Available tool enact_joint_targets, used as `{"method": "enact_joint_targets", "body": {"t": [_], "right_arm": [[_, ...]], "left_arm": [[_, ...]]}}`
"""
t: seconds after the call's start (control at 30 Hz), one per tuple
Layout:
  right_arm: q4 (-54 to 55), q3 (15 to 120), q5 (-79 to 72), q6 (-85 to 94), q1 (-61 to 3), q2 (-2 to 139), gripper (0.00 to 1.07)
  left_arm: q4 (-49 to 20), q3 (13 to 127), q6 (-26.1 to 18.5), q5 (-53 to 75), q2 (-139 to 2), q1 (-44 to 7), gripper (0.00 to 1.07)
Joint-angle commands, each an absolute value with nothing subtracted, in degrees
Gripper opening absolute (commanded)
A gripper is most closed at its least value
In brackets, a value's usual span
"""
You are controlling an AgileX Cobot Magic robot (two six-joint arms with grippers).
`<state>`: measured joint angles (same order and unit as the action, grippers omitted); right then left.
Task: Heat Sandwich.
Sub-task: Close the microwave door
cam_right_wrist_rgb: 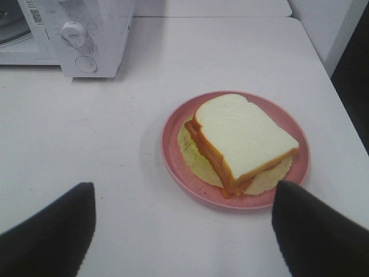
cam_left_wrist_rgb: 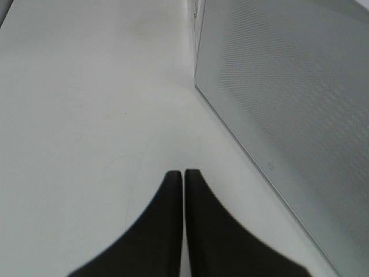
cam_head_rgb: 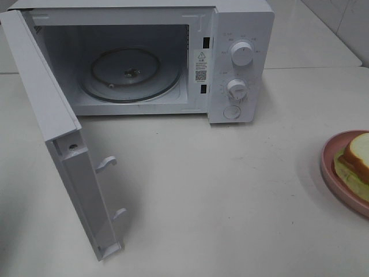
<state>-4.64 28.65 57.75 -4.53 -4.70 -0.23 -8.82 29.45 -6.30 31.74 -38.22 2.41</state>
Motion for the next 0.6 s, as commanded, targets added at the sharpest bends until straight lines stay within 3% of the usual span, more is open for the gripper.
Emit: {"method": "enact_joint_targets", "body": {"t": [0.03,0.37,0.6], "right_arm": [[-4.8,28.6,57.0,-3.8,-4.2,-1.8,0.76],[-4.8,28.6,57.0,-3.8,-4.2,-1.8,0.76],[-4.8,28.6,57.0,-3.8,-4.2,-1.8,0.76]], "left_arm": [[-9.2,29.2,-6.6,24.7,-42.8,2.3,0.0],[-9.2,27.3,-6.6,7.9,-53.1,2.3,0.0],[-8.9,20.5,-6.5,-13.9,-60.6,1.1,0.0]]}}
